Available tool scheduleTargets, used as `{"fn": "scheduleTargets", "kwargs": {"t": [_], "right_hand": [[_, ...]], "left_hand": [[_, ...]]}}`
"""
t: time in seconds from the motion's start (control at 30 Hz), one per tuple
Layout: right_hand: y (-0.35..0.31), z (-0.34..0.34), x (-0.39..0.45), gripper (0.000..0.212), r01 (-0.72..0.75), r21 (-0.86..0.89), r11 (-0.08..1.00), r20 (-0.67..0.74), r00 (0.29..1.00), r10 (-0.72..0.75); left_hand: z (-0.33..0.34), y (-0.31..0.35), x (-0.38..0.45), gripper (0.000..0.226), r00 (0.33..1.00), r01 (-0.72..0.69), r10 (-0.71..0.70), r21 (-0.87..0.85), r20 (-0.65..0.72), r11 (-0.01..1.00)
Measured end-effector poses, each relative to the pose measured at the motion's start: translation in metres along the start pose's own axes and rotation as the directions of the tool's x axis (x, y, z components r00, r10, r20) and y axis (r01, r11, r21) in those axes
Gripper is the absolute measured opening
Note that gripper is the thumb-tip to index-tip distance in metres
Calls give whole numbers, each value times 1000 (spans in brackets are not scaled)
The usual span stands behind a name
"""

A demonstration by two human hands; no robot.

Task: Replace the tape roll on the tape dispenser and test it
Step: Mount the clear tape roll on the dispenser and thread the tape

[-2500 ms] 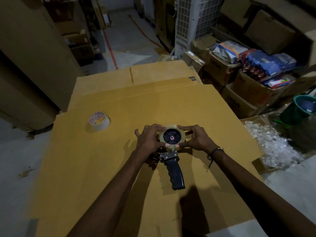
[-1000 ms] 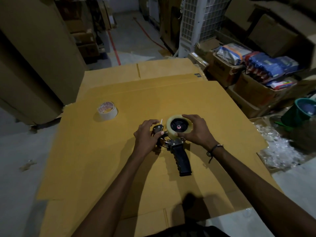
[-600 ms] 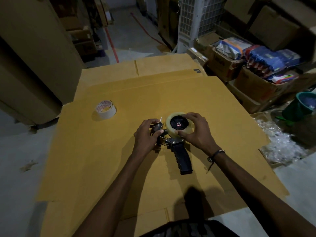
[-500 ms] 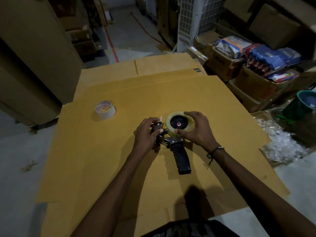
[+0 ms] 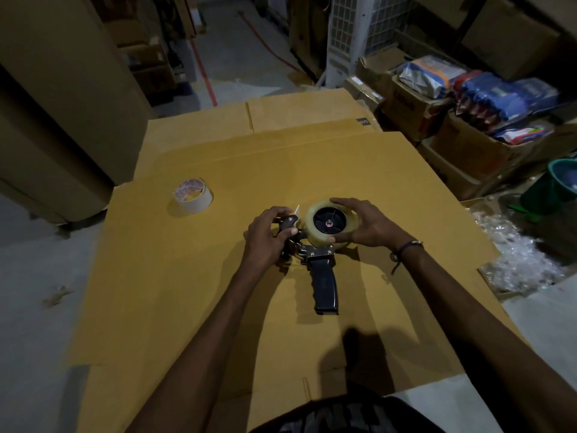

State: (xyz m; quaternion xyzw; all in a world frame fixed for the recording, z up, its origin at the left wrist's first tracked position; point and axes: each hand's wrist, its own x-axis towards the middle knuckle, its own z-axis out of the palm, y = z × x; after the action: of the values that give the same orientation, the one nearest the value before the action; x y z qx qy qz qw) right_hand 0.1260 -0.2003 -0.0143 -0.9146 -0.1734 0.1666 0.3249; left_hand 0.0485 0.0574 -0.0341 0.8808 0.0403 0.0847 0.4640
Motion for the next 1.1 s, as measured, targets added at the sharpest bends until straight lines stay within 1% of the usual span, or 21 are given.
{"fn": "scheduleTargets", "kwargs": {"t": [0.07, 0.1, 0.13, 0.2, 0.27, 0.3, 0.37, 0.43, 0.5, 0.63, 0.73, 0.9, 1.03, 1.1], "right_hand": [[-1, -3, 0, 101, 27, 12, 1000, 20, 999, -28], [-4, -2, -2, 96, 28, 24, 999, 5, 1000, -29], [-9, 0, -5, 91, 27, 43, 999, -39, 999, -25], [-19, 11, -16, 77, 38, 96, 995, -193, 981, -18], [-30, 25, -31, 62, 108, 106, 988, -332, 941, -67], [-34, 34, -38, 56, 154, 80, 985, -361, 925, -116], [-43, 51, -48, 48, 200, 12, 980, -327, 927, -185], [-49, 66, -52, 42, 196, -62, 979, -271, 940, -205], [-51, 76, -51, 37, 193, -105, 976, -251, 944, -213], [-50, 80, -48, 33, 226, -136, 965, -184, 951, -249], [-50, 75, -45, 31, 249, -129, 960, -154, 951, -268], [-46, 66, -41, 33, 293, -131, 947, -93, 947, -306], [-47, 59, -39, 25, 356, -146, 923, -28, 931, -364], [-47, 59, -39, 26, 367, -166, 915, -17, 927, -374]], "left_hand": [[-1, 0, 0, 42, 1000, 7, -7, -15, -3, 1000], [-2, -1, -1, 42, 1000, 9, -9, -26, -4, 1000], [-3, -1, -2, 41, 1000, 9, -10, -42, -5, 999], [-3, -2, -4, 33, 1000, 14, -15, -94, -17, 995], [-3, -2, -7, 25, 998, 33, -40, -146, -41, 989], [-2, -3, -9, 24, 997, 42, -51, -159, -55, 986], [-1, -4, -13, 21, 996, 46, -59, -165, -74, 985], [0, -6, -14, 20, 995, 46, -59, -163, -79, 986], [0, -7, -12, 21, 995, 49, -63, -163, -78, 985], [-3, -5, -10, 24, 993, 77, -91, -170, -75, 982], [-3, -5, -9, 24, 993, 76, -89, -157, -77, 985], [-1, -6, -7, 25, 990, 96, -111, -157, -84, 983], [0, -5, -6, 26, 988, 120, -134, -155, -82, 981], [0, -5, -4, 25, 987, 130, -142, -153, -77, 980]]}}
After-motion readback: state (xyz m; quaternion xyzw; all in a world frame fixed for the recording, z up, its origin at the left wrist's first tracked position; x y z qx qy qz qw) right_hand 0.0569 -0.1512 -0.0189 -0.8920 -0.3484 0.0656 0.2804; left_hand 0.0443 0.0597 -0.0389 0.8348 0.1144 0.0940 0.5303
